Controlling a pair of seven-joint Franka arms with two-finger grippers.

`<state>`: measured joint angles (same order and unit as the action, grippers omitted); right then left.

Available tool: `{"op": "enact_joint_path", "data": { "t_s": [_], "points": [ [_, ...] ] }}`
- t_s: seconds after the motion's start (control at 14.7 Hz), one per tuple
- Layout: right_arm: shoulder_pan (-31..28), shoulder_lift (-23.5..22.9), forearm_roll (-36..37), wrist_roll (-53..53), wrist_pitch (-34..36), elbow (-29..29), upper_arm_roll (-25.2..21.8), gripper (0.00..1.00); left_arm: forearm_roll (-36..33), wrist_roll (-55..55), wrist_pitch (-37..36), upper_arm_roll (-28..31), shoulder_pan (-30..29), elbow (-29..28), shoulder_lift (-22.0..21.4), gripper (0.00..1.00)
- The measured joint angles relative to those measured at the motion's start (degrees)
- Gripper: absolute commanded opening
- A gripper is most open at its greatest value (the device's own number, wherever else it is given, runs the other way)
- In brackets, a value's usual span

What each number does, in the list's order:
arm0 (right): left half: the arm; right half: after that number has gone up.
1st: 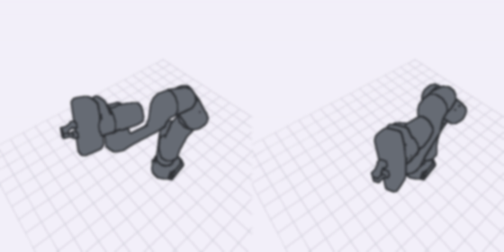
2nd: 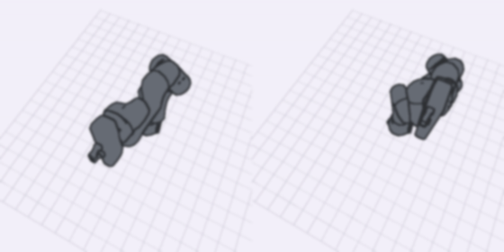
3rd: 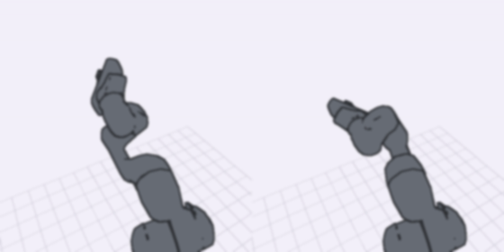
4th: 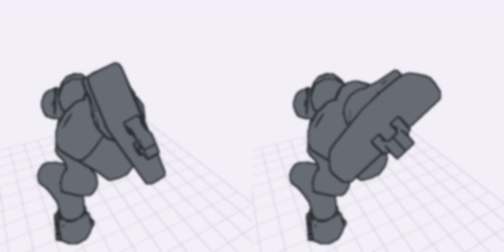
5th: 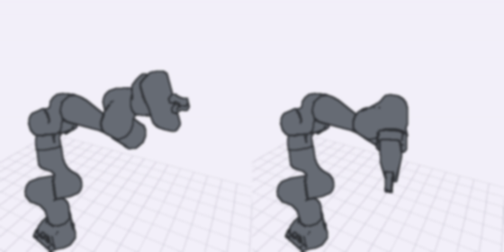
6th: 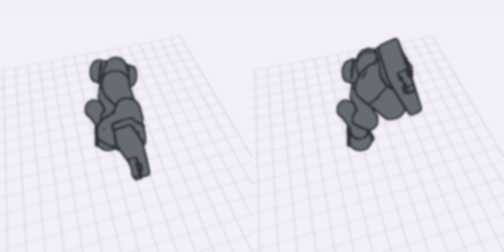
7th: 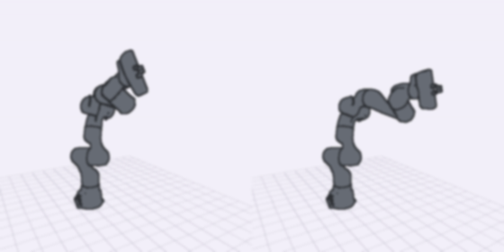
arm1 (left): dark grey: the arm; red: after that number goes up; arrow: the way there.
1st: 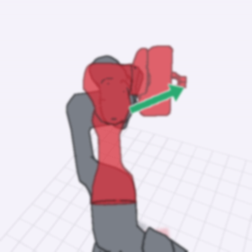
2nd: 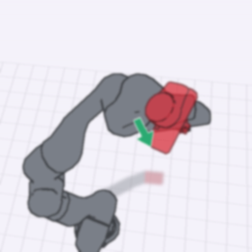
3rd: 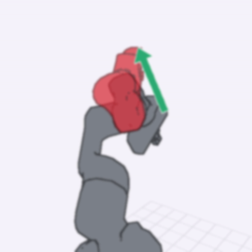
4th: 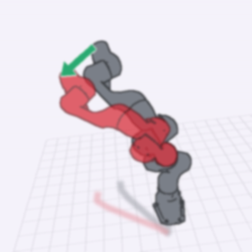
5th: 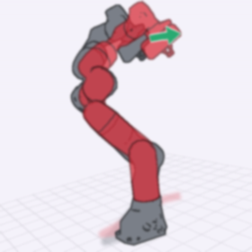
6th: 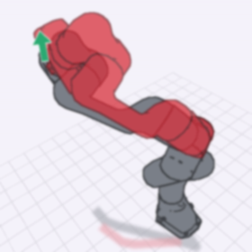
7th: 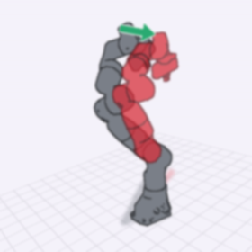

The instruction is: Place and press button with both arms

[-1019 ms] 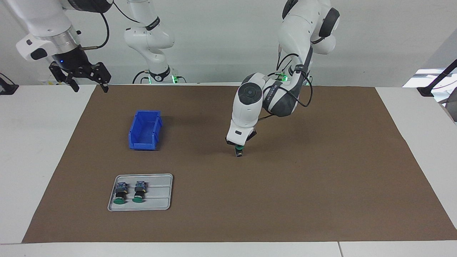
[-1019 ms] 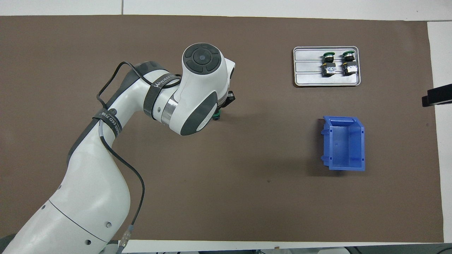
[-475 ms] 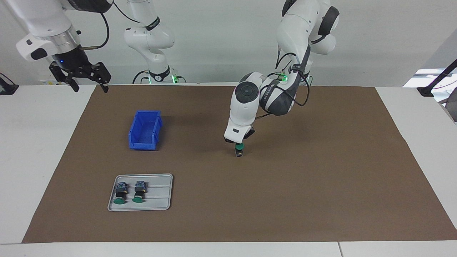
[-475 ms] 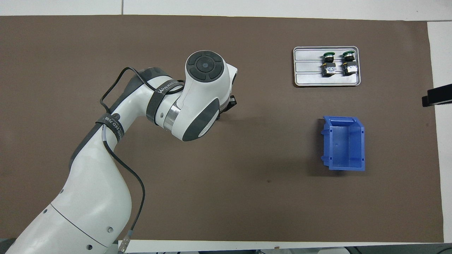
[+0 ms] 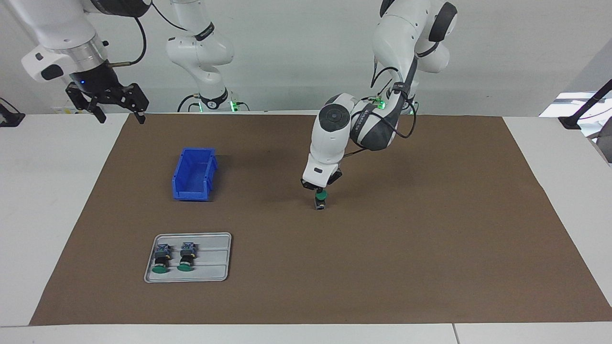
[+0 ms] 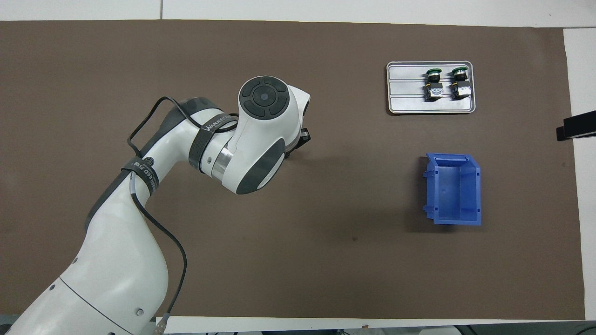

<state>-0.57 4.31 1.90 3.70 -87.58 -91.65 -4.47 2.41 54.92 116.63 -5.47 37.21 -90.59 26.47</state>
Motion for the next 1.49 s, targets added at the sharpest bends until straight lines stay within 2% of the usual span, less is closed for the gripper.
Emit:
{"op": "enact_joint_path", "data": {
  "t_s": [0.41,0.61,0.95,1.09,1.15,1.22,1.29,1.36,1.43,1.49],
  "points": [
    [0.0,0.0,0.0,0.0,0.0,0.0,0.0,0.99,0.02,0.07,1.43,0.03,-0.01,-0.7,-0.01,0.01],
    [0.0,0.0,0.0,0.0,0.0,0.0,0.0,0.99,0.02,0.07,1.34,0.05,-0.01,-0.62,0.0,0.08],
    [0.0,0.0,0.0,0.0,0.0,0.0,0.0,0.99,0.61,0.13,1.01,0.17,-0.1,0.0,-0.2,0.09],
    [0.0,0.0,0.0,0.0,0.0,0.0,0.0,0.99,1.8,0.13,0.89,0.58,-0.28,0.41,-0.96,0.15],
    [0.0,0.0,0.0,0.0,0.0,0.0,0.0,0.99,2.32,0.13,0.72,0.77,-0.42,0.62,-1.78,0.21],
    [0.0,0.0,0.0,0.0,0.0,0.0,0.0,0.99,2.59,0.13,0.16,0.87,-0.61,0.79,-2.83,0.34],
    [0.0,0.0,0.0,0.0,0.0,0.0,0.0,0.99,2.74,0.13,-0.78,0.98,-0.81,0.97,-4.07,0.66],
    [0.0,0.0,0.0,0.0,0.0,0.0,0.0,0.99,2.78,0.15,-1.53,1.14,-1.02,1.09,-5.25,0.91],
    [0.0,0.0,0.0,0.0,0.0,0.0,0.0,0.99,2.78,0.17,-2.01,1.22,-1.47,1.14,-6.37,1.0],
    [0.0,0.0,0.0,0.0,0.0,0.0,0.0,0.99,2.78,0.17,-2.73,1.28,-2.02,1.16,-7.41,1.0]
  ]
}}
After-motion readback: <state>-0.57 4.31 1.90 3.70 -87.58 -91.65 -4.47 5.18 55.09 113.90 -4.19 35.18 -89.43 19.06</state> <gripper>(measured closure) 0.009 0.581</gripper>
